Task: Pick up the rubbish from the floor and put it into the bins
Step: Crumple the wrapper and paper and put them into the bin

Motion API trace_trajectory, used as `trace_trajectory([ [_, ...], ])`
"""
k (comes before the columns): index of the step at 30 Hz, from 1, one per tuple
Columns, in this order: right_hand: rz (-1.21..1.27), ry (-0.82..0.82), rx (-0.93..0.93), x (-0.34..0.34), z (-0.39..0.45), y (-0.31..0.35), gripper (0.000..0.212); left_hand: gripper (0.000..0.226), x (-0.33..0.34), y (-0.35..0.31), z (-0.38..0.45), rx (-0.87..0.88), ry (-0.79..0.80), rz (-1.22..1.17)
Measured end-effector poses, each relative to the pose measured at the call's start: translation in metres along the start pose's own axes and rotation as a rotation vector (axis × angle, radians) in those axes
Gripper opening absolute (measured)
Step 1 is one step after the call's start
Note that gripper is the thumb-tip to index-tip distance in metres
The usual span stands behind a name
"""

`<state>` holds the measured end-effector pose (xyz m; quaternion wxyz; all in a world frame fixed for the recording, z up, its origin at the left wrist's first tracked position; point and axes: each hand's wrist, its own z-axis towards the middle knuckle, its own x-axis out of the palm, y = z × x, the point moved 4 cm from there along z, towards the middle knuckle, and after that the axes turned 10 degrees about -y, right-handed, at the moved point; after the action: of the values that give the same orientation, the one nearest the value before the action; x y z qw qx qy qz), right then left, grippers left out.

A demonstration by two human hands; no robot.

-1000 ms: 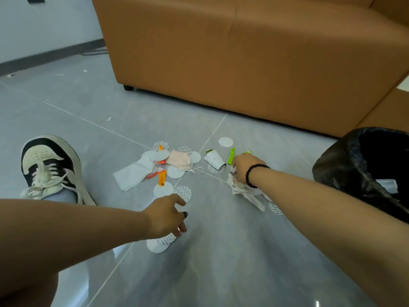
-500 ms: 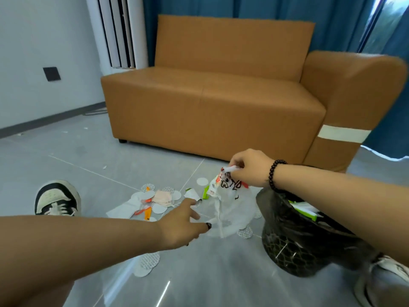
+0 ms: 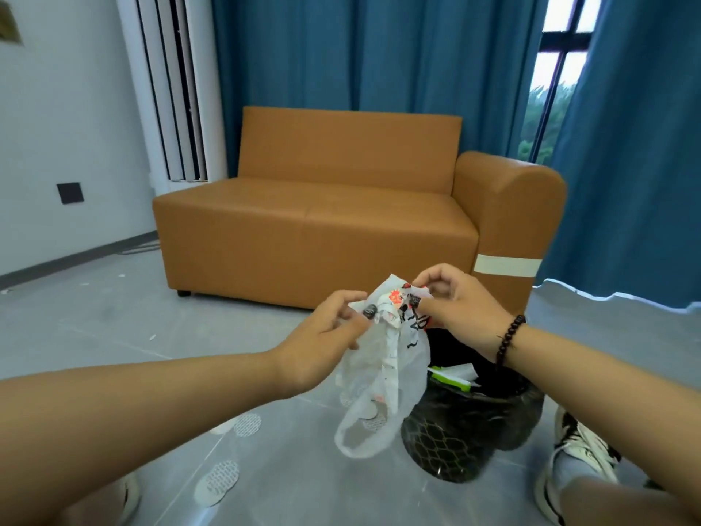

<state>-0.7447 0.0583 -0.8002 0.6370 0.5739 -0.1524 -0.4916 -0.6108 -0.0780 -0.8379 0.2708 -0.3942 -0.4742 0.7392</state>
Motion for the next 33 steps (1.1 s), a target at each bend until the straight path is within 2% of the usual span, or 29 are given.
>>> trace_trajectory([
  [2,0.069,0.005,0.036,-0.009,0.001,-0.001,0.021,0.024,-0.012,-0.001,0.000,0.076,-0.143,0.015],
  [3,0.116,0.007,0.062,-0.013,0.000,-0.003,0.022,0.026,-0.017,0.000,-0.001,0.109,-0.151,0.050],
  [7,0.299,0.074,0.178,-0.007,-0.004,-0.014,0.026,0.054,-0.026,0.023,-0.006,0.080,0.091,0.204],
  [11,0.356,0.221,0.214,0.020,-0.011,-0.012,0.027,0.093,-0.037,0.026,-0.008,0.019,0.096,0.128],
  [12,0.380,0.255,0.218,0.026,-0.013,-0.010,0.027,0.095,-0.039,0.023,-0.007,0.022,0.096,0.133],
  [14,0.437,0.303,0.234,0.035,-0.016,-0.006,0.028,0.085,-0.040,0.014,-0.004,0.034,0.109,0.170],
  [16,0.451,0.306,0.238,0.042,-0.017,-0.004,0.028,0.056,-0.042,0.009,-0.001,0.038,0.135,0.144],
  [18,0.435,0.239,0.245,0.048,-0.016,-0.006,0.026,0.023,-0.042,0.005,-0.001,0.043,0.169,0.138],
  [20,0.420,0.128,0.271,0.055,-0.013,-0.012,0.018,0.008,-0.044,0.004,-0.001,0.033,0.149,0.153],
  [22,0.436,0.077,0.337,0.062,-0.014,-0.019,0.016,0.008,-0.045,0.003,0.000,0.017,0.070,0.117],
  [23,0.461,0.123,0.382,0.067,-0.017,-0.023,0.029,0.010,-0.046,0.004,0.001,0.003,0.022,0.082],
  [25,0.547,0.321,0.442,0.081,-0.028,-0.023,0.051,0.014,-0.051,0.007,0.004,-0.026,-0.098,0.020],
  [27,0.568,0.459,0.471,0.090,-0.040,-0.024,0.056,0.020,-0.056,0.011,0.006,-0.035,-0.219,-0.029],
  [30,0.368,0.505,0.416,0.096,-0.048,-0.030,0.048,0.015,-0.065,0.014,0.012,0.012,-0.343,-0.019],
  [33,0.173,0.523,0.438,0.098,-0.050,-0.033,0.038,0.011,-0.077,0.018,0.020,0.105,-0.404,0.119],
])
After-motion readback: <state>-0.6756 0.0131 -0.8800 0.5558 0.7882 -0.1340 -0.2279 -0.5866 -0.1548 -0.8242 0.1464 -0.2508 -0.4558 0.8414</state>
